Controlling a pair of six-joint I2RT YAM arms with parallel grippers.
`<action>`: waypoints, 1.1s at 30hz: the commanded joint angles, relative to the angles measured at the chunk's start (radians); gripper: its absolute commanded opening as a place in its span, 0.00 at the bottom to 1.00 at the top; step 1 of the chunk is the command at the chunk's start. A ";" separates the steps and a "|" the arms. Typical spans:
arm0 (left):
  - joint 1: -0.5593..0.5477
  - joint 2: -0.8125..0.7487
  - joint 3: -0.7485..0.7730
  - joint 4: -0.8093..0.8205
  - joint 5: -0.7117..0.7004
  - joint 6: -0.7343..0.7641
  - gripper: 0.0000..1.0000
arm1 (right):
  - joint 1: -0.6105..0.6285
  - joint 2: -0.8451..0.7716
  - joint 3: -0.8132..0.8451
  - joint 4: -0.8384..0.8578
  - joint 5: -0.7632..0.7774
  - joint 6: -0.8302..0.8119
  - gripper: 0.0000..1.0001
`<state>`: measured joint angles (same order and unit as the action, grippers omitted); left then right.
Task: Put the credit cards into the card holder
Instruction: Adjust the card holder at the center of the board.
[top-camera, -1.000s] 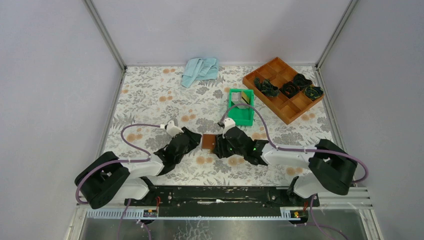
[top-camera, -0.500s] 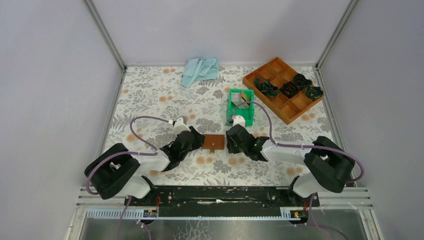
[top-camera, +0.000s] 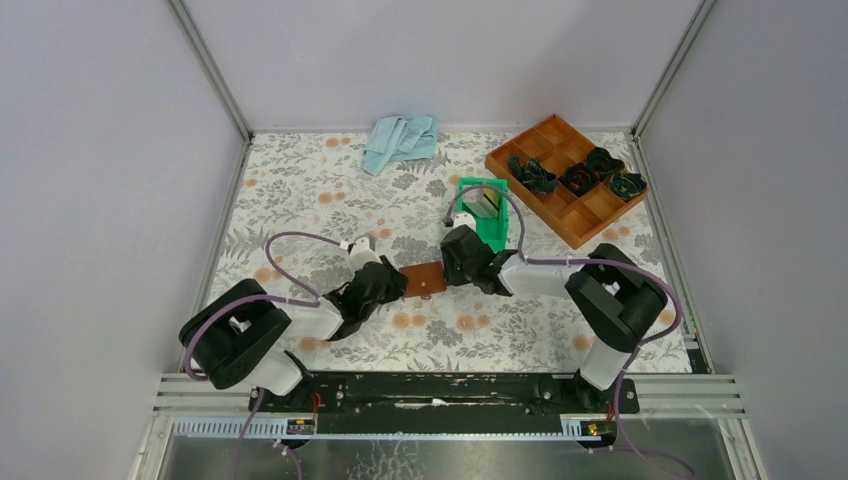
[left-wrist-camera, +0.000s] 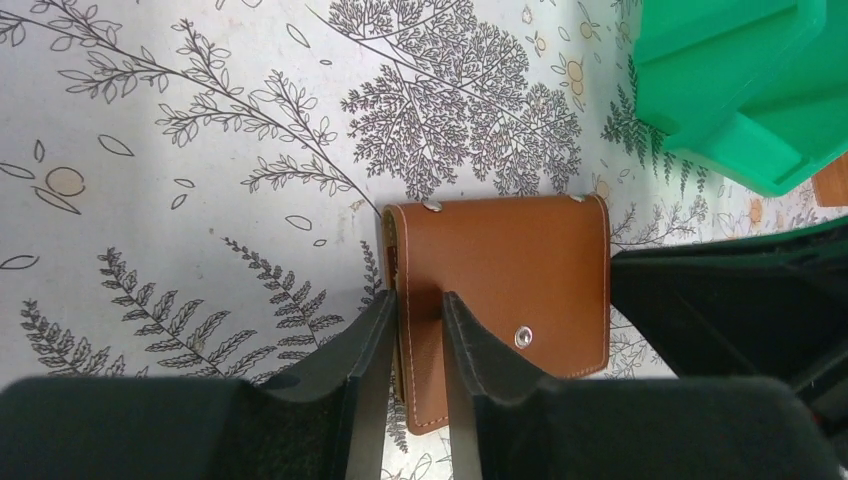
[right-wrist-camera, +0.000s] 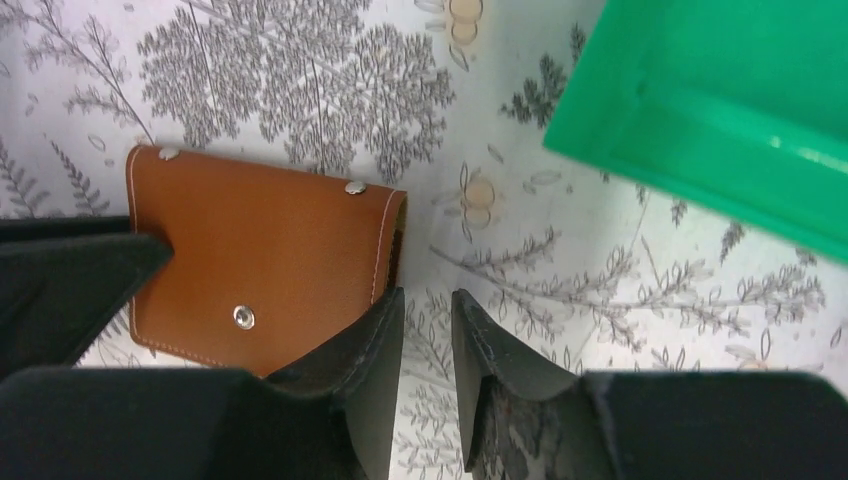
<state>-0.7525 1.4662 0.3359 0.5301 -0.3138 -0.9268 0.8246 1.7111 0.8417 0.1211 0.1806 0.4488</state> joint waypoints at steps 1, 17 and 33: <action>-0.003 -0.019 -0.025 0.047 0.041 -0.022 0.29 | -0.008 0.066 0.065 0.061 -0.121 -0.017 0.33; -0.144 -0.120 -0.066 -0.019 -0.019 -0.095 0.28 | -0.025 0.255 0.310 0.060 -0.294 -0.076 0.33; -0.186 -0.302 -0.002 -0.217 -0.160 -0.081 0.49 | -0.029 0.109 0.317 0.055 -0.122 -0.149 0.50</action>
<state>-0.9360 1.2011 0.2813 0.3683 -0.4099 -1.0374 0.7891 1.9358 1.1469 0.1654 -0.0105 0.3439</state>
